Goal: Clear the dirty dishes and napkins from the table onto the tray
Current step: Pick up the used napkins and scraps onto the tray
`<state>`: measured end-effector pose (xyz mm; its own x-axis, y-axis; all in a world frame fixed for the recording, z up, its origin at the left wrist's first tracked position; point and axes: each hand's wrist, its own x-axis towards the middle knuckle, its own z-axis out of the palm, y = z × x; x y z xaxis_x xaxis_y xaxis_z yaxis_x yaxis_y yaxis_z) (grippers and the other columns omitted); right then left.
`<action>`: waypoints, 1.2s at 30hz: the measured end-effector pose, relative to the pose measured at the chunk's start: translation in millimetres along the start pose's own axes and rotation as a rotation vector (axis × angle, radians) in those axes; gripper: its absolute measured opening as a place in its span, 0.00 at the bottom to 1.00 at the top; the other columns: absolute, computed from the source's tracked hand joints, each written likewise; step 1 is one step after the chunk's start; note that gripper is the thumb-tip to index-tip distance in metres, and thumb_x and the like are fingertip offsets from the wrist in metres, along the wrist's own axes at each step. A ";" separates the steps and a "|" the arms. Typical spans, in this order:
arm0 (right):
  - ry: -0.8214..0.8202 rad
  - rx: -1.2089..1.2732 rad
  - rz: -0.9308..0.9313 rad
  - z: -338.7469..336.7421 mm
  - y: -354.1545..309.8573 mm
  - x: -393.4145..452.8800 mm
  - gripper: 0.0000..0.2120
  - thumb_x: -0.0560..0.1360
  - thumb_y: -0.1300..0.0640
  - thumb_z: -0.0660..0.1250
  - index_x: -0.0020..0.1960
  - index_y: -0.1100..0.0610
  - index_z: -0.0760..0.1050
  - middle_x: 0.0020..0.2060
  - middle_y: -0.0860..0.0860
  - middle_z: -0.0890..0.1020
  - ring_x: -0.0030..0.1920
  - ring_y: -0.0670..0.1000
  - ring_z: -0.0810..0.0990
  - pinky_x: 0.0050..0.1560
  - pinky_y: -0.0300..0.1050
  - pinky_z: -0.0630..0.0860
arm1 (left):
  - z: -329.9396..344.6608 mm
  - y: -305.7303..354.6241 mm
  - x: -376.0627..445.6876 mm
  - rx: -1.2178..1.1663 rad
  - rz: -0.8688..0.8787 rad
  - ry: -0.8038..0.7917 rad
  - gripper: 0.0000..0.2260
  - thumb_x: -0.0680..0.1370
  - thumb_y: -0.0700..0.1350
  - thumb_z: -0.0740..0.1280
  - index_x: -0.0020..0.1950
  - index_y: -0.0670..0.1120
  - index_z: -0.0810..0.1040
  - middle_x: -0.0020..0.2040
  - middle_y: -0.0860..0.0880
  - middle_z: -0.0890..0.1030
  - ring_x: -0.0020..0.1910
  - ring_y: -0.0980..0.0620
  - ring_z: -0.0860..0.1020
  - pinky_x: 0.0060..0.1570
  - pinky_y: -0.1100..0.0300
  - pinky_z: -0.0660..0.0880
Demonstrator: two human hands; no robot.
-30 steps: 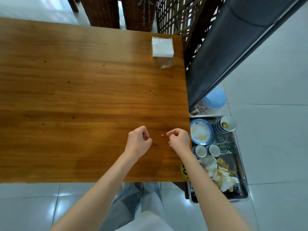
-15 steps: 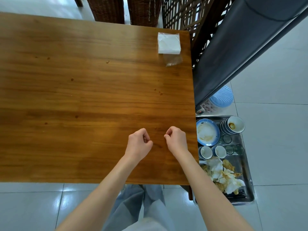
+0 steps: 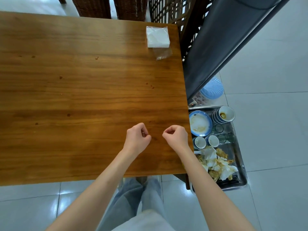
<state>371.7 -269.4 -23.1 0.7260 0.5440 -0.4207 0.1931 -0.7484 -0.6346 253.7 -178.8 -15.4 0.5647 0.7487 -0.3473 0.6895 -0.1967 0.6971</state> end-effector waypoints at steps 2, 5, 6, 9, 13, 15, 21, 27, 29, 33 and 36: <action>-0.012 0.033 0.015 -9.6 6.3 -8.4 0.08 0.70 0.60 0.70 0.36 0.49 0.76 0.35 0.44 0.78 0.38 0.43 0.78 0.38 0.35 0.74 | 5.0 4.6 -4.9 -0.007 0.011 -0.014 0.10 0.72 0.38 0.70 0.36 0.48 0.72 0.35 0.52 0.75 0.35 0.54 0.73 0.31 0.70 0.67; -0.015 0.093 0.043 -24.9 17.9 -18.1 0.09 0.69 0.62 0.70 0.35 0.50 0.76 0.35 0.48 0.80 0.38 0.48 0.80 0.41 0.43 0.79 | 14.5 14.8 -13.8 -0.007 0.044 -0.049 0.10 0.72 0.38 0.70 0.36 0.48 0.72 0.35 0.51 0.75 0.34 0.54 0.74 0.31 0.70 0.67; -0.007 0.109 0.047 -30.8 22.7 -20.7 0.08 0.68 0.63 0.70 0.35 0.50 0.76 0.34 0.49 0.81 0.37 0.50 0.81 0.40 0.44 0.79 | 18.8 19.3 -17.0 -0.009 0.059 -0.062 0.10 0.72 0.38 0.70 0.36 0.48 0.72 0.34 0.51 0.75 0.34 0.54 0.74 0.31 0.70 0.67; 0.009 0.145 0.058 -50.9 40.5 -29.2 0.08 0.67 0.65 0.68 0.35 0.53 0.76 0.31 0.50 0.81 0.32 0.48 0.81 0.37 0.43 0.79 | 36.3 36.6 -29.1 -0.022 0.095 -0.091 0.10 0.71 0.38 0.70 0.35 0.48 0.72 0.34 0.51 0.75 0.34 0.55 0.73 0.30 0.70 0.66; 0.034 0.195 0.116 -85.5 75.9 -40.0 0.09 0.66 0.67 0.67 0.33 0.54 0.77 0.27 0.49 0.80 0.29 0.46 0.81 0.36 0.42 0.79 | 76.5 63.6 -51.9 -0.056 0.129 -0.130 0.10 0.71 0.37 0.70 0.35 0.48 0.72 0.33 0.52 0.75 0.33 0.57 0.72 0.29 0.70 0.68; 0.031 0.205 0.167 -105.4 100.9 -43.3 0.09 0.66 0.67 0.67 0.33 0.54 0.78 0.28 0.50 0.81 0.31 0.48 0.82 0.37 0.41 0.79 | 104.9 76.8 -64.0 -0.089 0.128 -0.164 0.10 0.70 0.37 0.69 0.35 0.49 0.71 0.32 0.52 0.75 0.32 0.55 0.72 0.30 0.66 0.69; -0.006 0.087 0.233 -159.1 192.4 -44.0 0.10 0.65 0.67 0.70 0.33 0.52 0.80 0.28 0.43 0.80 0.31 0.38 0.76 0.26 0.24 0.66 | 212.5 101.1 -97.7 -0.114 0.014 -0.193 0.09 0.66 0.37 0.67 0.31 0.49 0.71 0.30 0.54 0.74 0.30 0.59 0.71 0.29 0.71 0.67; -0.094 -0.086 0.201 -175.8 289.4 -26.0 0.09 0.67 0.67 0.69 0.36 0.54 0.81 0.34 0.47 0.81 0.38 0.45 0.78 0.39 0.36 0.70 | 315.1 104.4 -106.8 -0.135 -0.147 -0.149 0.11 0.66 0.38 0.68 0.29 0.51 0.70 0.29 0.55 0.74 0.30 0.60 0.71 0.26 0.70 0.64; -0.108 -0.117 0.177 -173.9 318.7 -17.5 0.09 0.68 0.68 0.68 0.37 0.54 0.82 0.35 0.47 0.81 0.40 0.46 0.78 0.41 0.36 0.70 | 344.5 100.9 -106.8 -0.126 -0.162 -0.151 0.10 0.66 0.38 0.68 0.30 0.50 0.70 0.31 0.54 0.75 0.31 0.60 0.72 0.27 0.71 0.63; -0.120 -0.139 0.108 -163.0 363.0 -0.7 0.10 0.68 0.69 0.67 0.43 0.57 0.83 0.37 0.47 0.81 0.39 0.44 0.76 0.37 0.28 0.67 | 394.4 91.1 -102.6 -0.107 -0.190 -0.160 0.08 0.67 0.36 0.67 0.32 0.48 0.73 0.34 0.52 0.76 0.33 0.58 0.73 0.30 0.69 0.66; -0.138 -0.107 0.128 -153.7 385.5 11.2 0.11 0.68 0.70 0.66 0.44 0.57 0.82 0.38 0.46 0.79 0.38 0.41 0.75 0.34 0.23 0.66 | 421.3 80.9 -94.2 -0.093 -0.218 -0.172 0.04 0.69 0.36 0.67 0.37 0.44 0.76 0.37 0.49 0.78 0.36 0.55 0.75 0.32 0.67 0.69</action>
<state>555.7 -610.2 -172.9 0.6530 0.4830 -0.5834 0.1792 -0.8469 -0.5006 447.4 -532.0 -190.6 0.4820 0.6474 -0.5904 0.7628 0.0215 0.6462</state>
